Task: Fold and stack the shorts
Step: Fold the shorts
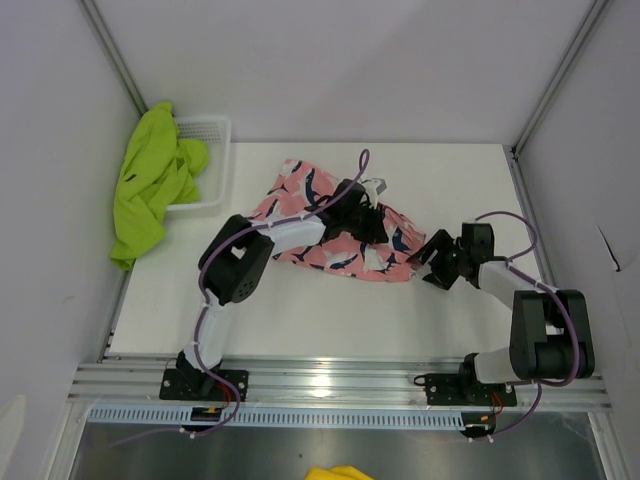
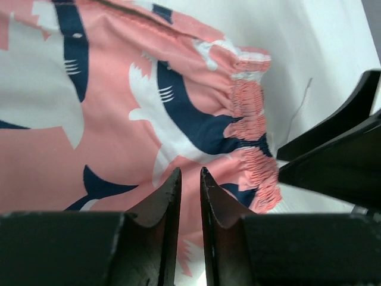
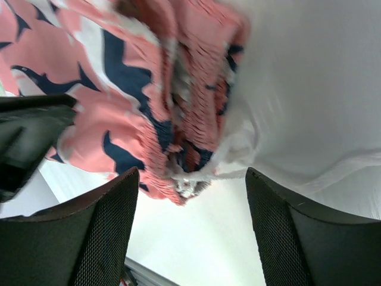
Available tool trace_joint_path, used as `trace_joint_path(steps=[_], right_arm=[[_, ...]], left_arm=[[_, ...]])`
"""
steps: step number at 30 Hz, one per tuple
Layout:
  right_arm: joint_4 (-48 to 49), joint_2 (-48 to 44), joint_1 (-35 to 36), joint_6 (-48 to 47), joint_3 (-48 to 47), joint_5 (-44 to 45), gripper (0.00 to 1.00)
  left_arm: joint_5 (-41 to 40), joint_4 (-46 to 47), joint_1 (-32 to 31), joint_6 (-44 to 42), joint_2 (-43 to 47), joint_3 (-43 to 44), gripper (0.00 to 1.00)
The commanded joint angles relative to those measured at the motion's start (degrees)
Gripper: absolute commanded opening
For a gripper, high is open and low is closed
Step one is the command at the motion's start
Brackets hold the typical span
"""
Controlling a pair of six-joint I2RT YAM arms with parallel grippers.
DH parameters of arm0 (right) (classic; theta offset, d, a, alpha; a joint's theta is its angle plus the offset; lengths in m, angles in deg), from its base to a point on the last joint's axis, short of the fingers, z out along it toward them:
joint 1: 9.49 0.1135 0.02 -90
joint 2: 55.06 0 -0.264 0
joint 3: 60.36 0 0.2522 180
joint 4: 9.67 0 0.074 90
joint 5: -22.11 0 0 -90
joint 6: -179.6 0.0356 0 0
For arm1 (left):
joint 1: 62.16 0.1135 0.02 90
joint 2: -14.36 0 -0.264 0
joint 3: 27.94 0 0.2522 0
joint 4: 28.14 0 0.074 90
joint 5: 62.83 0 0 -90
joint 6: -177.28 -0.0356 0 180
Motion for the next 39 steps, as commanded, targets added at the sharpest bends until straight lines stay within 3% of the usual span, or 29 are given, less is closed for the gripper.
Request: trace_joint_path(steps=[1,25,39], right_arm=[[3.14,-0.78,0.32,1.22,1.90,-1.36,0.74],[8.67,4.94,0.41,2.27,0.50,1.72,0.74],[15.79,12.58,-0.20,2.36,-0.20,-5.22,0.73]], left_arm=[[-0.73,0.21,-1.50,-1.39,0.35,5.42,0.22],[-2.14,-7.43,-5.55,0.10,-4.40,6.85,0.21],[-1.53,-9.11,-6.08,2.03,-6.77,6.14,0.20]])
